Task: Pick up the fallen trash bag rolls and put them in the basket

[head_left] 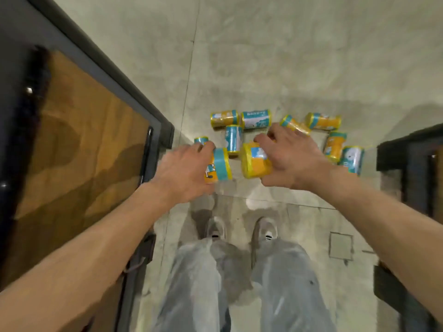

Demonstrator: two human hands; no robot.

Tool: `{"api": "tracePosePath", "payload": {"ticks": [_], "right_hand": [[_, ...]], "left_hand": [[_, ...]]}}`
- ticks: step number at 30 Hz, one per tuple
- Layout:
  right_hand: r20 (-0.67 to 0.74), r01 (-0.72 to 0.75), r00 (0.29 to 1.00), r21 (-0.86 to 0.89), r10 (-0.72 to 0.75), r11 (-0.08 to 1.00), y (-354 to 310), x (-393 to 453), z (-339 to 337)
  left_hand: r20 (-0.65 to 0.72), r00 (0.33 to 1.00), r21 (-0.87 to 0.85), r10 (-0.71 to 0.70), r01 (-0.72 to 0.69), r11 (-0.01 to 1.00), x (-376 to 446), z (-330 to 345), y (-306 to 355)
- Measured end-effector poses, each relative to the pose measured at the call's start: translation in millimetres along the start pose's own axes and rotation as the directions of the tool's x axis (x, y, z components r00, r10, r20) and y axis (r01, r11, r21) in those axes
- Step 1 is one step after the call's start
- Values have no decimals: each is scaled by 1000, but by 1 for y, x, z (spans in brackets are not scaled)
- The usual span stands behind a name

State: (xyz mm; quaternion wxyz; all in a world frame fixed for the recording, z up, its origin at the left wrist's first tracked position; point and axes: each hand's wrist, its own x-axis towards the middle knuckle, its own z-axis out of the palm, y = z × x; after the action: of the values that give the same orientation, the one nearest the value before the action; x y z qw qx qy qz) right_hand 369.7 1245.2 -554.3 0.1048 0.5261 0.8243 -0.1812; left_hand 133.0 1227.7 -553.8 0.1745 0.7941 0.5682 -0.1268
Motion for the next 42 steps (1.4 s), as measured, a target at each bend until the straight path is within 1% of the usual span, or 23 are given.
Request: {"api": "tracePosePath", "payload": {"ticks": [3,5,6,8,10,13,15,16,18,22,24,26,28,31,34,36,39,42], "right_hand": [[-60,-71,995,69,75,995,-21,-60,-124],[-100,-150,980,176,170,973,-34,-98,-197],[-118,-200,964,262,237,944,-41,-116,-229],[-136,-267,918,479,372,836,-53,-150,-282],[-144,-277,859,676,491,683,-65,-181,-324],[-150,-194,759,877,633,440,-82,-222,-364],[-159,-100,705,943,691,318,-94,-248,-381],[-155,-55,684,963,713,262,-101,-262,-388],[-141,34,650,987,747,157,-114,-289,-399],[-151,241,582,970,799,7,-140,-346,-412],[-138,294,546,955,826,-35,-154,-375,-414],[-126,328,499,943,857,-52,-167,-405,-411],[-139,375,438,926,888,-41,-181,-439,-408],[-119,428,346,903,931,-43,-202,-493,-405],[-97,466,247,884,964,-31,-225,-554,-392],[-104,510,185,860,977,-5,-243,-597,-380],[-98,549,92,835,991,31,-277,-665,-355],[-58,567,-7,822,998,52,-316,-733,-326]], "left_hand": [[-67,998,-40,10,-12,999,-44,-130,33],[-122,993,-96,-1,-11,995,-72,-206,52],[-146,989,-158,-18,-5,987,-86,-241,59],[-179,981,-344,-72,6,939,-111,-301,70],[-209,973,-518,-94,-28,855,-134,-350,78],[-243,967,-708,-74,-124,695,-161,-402,89],[-244,968,-807,-53,-173,565,-178,-427,95],[-237,971,-851,-38,-189,489,-186,-437,98],[-211,977,-906,17,-202,371,-205,-455,106],[-177,975,-953,132,-203,225,-236,-476,130],[-162,966,-963,203,-200,181,-245,-482,148],[-144,947,-967,288,-196,160,-254,-484,170],[-127,915,-969,383,-197,147,-266,-483,196],[-100,848,-964,521,-212,160,-291,-478,239],[-66,767,-963,638,-216,160,-328,-469,283],[-47,700,-962,712,-223,156,-358,-461,316],[-14,571,-964,821,-225,140,-414,-442,366],[26,446,-974,895,-190,123,-481,-414,409]]}}
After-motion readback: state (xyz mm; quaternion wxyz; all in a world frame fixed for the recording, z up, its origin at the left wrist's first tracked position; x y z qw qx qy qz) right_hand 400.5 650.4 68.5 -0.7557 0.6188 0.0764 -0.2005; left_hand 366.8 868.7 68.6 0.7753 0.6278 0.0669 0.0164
